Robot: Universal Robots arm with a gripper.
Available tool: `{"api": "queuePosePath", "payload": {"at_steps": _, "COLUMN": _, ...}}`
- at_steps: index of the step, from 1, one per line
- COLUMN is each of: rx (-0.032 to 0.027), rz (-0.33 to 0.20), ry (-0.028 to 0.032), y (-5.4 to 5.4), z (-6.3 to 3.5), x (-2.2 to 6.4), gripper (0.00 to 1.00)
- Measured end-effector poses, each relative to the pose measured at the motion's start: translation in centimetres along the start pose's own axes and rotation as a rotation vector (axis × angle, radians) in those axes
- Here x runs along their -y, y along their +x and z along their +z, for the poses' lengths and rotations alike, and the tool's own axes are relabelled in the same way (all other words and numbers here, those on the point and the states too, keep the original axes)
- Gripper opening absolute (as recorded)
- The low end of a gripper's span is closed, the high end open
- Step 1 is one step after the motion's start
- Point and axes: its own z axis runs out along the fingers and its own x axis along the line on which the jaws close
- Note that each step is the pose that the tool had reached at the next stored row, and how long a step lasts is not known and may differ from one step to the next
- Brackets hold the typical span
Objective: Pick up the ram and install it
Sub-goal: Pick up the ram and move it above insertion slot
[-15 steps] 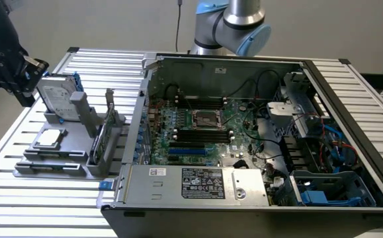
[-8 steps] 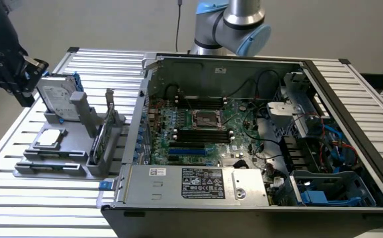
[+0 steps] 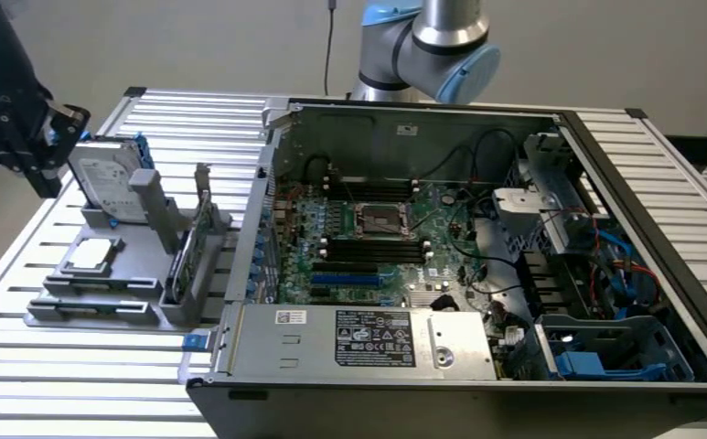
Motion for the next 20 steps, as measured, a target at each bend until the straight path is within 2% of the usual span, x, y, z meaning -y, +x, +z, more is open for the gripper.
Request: {"api": "queuePosePath", "payload": {"at_steps": 20, "rx": -0.0104, "rz": -0.364, "ry": 0.0176, "y": 0.00, "z": 0.01, "x": 0.00, "gripper": 0.11}}
